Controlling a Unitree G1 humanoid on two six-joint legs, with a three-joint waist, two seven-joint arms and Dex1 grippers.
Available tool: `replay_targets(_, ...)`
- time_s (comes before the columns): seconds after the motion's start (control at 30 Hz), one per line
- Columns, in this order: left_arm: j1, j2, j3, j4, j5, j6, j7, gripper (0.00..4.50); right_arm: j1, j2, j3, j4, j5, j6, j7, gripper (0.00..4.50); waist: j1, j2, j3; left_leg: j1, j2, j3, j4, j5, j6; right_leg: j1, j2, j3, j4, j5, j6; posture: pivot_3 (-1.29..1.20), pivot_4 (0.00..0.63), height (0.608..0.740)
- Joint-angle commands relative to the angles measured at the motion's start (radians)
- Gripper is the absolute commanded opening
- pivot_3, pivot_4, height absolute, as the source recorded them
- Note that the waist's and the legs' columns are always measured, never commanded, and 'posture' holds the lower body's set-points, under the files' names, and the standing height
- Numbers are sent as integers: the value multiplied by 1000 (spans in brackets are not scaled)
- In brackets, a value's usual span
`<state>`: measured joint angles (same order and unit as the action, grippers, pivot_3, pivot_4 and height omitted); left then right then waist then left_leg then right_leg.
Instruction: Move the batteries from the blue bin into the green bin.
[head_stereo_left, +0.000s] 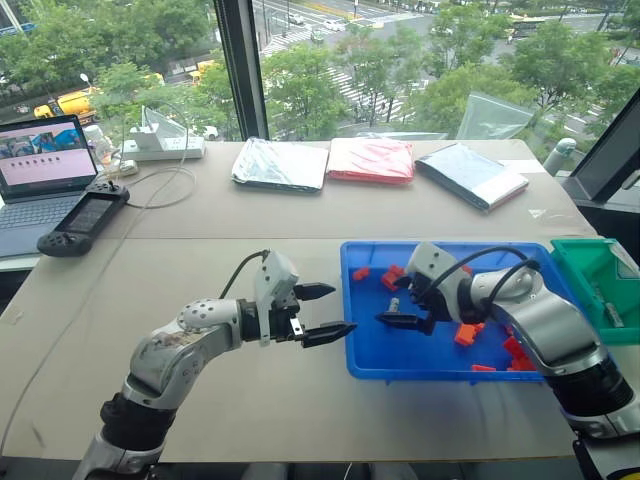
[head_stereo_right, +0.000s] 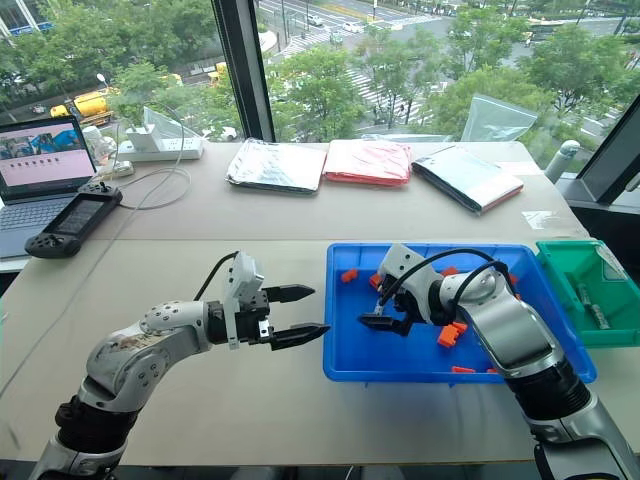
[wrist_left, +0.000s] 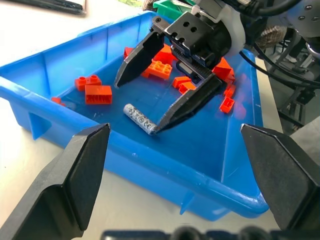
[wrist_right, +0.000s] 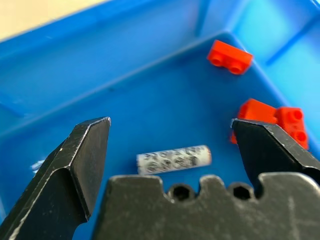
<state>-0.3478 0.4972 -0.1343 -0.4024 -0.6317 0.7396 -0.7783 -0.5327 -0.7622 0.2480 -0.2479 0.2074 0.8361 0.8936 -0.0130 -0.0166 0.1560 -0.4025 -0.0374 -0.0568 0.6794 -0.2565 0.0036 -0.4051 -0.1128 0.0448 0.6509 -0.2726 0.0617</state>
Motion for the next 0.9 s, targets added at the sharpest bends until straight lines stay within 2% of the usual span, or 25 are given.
replay_targets(0.03, 1, 3, 17, -46, -5, -16, 4, 4500, -22, 4, 38, 57, -39, -68, 15, 4480, 0, 0, 0, 0, 0, 0, 0, 0, 0, 0, 0, 0, 0, 0, 0, 0, 150, 740)
replay_targets(0.4, 6, 1, 22, -53, -12, -13, 15, 4500, -16, 18, 70, 149, -62, -120, 45, 4480, 0, 0, 0, 0, 0, 0, 0, 0, 0, 1, 0, 0, 0, 0, 0, 0, 150, 740)
replay_targets(0.5, 8, 2, 22, -53, -12, -14, 15, 4500, -14, 18, 69, 149, -63, -113, 45, 3788, 0, 0, 0, 0, 0, 0, 0, 0, 0, 1, 0, 0, 0, 0, 0, 0, 150, 740)
replay_targets(0.63, 8, 0, 21, -54, -15, -12, 15, 4500, -6, 17, 59, 143, -59, -113, 43, 2483, 0, 0, 0, 0, 0, 0, 0, 0, 0, 1, 0, 0, 0, 0, 0, 0, 150, 740)
replay_targets(0.8, 6, 1, 17, -53, -13, -13, 12, 4500, 0, 13, 30, 121, -45, -96, 32, 2478, 0, 0, 0, 0, 0, 0, 0, 0, 0, 1, 0, 0, 0, 0, 0, 0, 150, 740)
replay_targets(0.9, 5, 1, 16, -54, -12, -13, 13, 4500, -15, -3, -74, 111, -14, -85, 4, 2478, 1, 0, 0, 0, 0, 0, 0, 0, 0, 0, 0, 0, 0, 0, 0, 0, 150, 740)
